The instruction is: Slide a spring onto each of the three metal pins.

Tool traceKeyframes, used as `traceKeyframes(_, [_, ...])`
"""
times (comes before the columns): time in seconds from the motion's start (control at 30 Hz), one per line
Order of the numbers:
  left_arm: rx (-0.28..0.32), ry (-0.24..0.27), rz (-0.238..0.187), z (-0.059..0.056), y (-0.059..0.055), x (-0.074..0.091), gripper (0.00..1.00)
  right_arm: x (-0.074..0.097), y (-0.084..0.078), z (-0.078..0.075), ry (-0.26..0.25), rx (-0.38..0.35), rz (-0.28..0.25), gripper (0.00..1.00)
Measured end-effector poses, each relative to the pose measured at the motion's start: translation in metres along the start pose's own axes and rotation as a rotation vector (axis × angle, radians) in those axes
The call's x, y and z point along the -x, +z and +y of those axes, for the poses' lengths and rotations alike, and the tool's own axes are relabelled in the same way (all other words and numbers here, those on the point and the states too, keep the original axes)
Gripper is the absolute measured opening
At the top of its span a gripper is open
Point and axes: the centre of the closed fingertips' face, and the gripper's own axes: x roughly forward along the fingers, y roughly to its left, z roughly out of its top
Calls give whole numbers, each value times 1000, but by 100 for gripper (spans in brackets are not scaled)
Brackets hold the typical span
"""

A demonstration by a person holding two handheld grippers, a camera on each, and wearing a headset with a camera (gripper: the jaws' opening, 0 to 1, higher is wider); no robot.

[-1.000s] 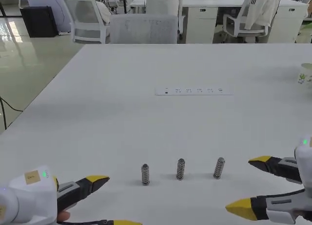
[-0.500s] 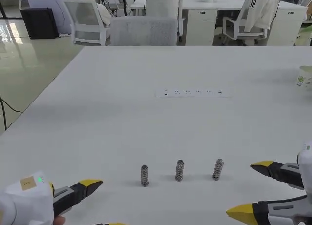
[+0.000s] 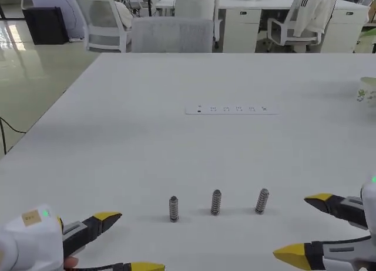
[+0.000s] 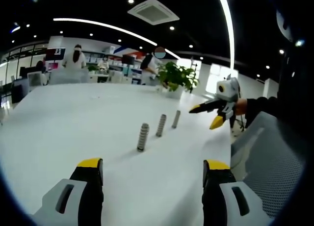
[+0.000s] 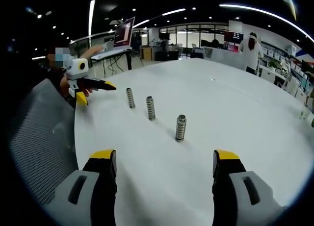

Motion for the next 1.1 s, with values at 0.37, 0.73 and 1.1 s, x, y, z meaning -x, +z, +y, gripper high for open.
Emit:
traceKeyframes(0.37, [-4, -6, -3, -2, 2, -1, 80, 2, 2, 0, -8, -4, -7, 80])
traceKeyframes(0.73, [-2, -5, -5, -2, 3, 0, 80, 2, 3, 1, -4, 1, -7, 80])
traceKeyframes(1.1, [-5, -6, 1, -2, 2, -1, 80, 1, 2, 2, -2, 0, 1, 79])
